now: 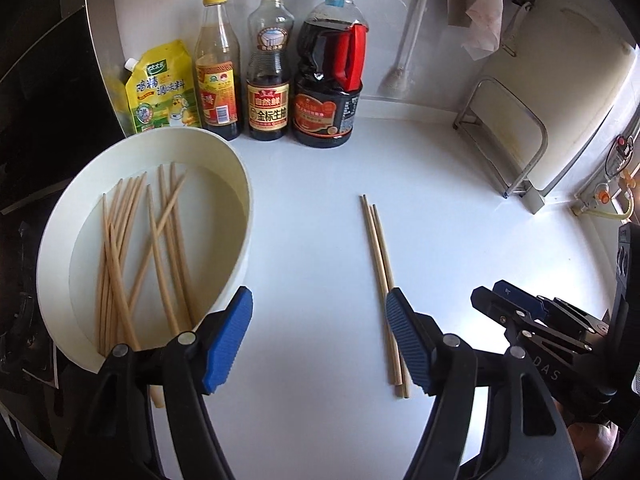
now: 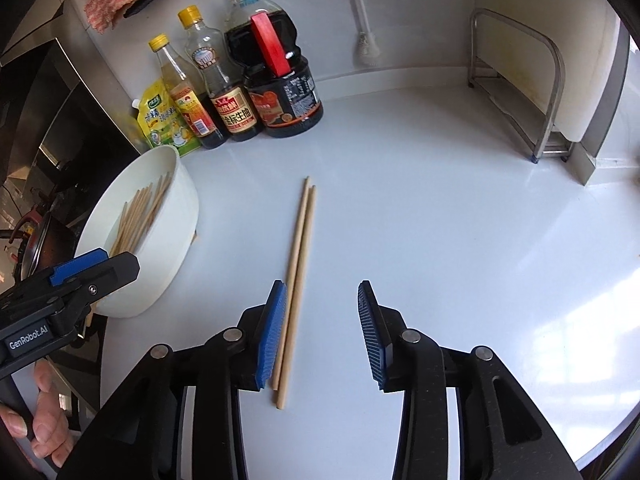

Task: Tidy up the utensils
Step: 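Move both open tools back to the last chopsticks on the counter, then close the left tool on one chopstick while the right tool grasps another chopstick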

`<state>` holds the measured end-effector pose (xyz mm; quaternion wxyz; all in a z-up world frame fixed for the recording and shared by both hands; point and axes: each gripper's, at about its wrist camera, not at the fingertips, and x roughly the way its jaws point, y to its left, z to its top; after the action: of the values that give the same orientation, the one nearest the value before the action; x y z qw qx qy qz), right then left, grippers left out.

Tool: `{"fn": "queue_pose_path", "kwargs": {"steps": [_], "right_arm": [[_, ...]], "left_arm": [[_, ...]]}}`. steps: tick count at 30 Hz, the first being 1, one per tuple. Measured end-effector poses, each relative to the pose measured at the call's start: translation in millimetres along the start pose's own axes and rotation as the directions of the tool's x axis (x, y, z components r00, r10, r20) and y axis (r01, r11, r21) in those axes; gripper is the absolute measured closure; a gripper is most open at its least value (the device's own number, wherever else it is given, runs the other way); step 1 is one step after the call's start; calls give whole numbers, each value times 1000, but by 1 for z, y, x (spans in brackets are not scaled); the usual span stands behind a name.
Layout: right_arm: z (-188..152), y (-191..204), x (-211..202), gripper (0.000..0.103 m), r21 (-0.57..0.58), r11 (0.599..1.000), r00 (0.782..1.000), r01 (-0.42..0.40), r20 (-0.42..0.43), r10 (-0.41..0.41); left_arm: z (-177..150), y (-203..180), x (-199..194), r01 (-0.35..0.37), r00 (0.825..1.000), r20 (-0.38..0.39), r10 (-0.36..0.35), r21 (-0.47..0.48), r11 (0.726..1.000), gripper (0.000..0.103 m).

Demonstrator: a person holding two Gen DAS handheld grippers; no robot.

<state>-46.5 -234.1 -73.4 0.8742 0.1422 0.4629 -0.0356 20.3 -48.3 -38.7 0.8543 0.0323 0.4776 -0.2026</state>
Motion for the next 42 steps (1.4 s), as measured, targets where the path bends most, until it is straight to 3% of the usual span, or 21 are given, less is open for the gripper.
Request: {"fn": "queue_pose_path", "kwargs": {"steps": [8,18,33,39,42], "right_arm": [[-16,-12,32,62,1,1000,998,10,-63,-9],[-32,7,62,62,-51,999,996,7,-90,-12],[-36,30,77,63,-130,989,993,72,-80,-82],[-39,38,80,68,-184,978,991,97,-72,-112],[-39,41,80,91,-207,973,990,104,-70,-121]], "left_arm": [[-24,-15,33,-35,999,-27,36,32,999,33],[-37,-3,48,-99,995,-25,99,33,995,33],[-34,7,48,-96,995,-21,97,15,995,33],[-33,7,49,-93,995,-23,93,9,996,33],[-33,5,50,-88,996,-27,88,10,996,33]]}}
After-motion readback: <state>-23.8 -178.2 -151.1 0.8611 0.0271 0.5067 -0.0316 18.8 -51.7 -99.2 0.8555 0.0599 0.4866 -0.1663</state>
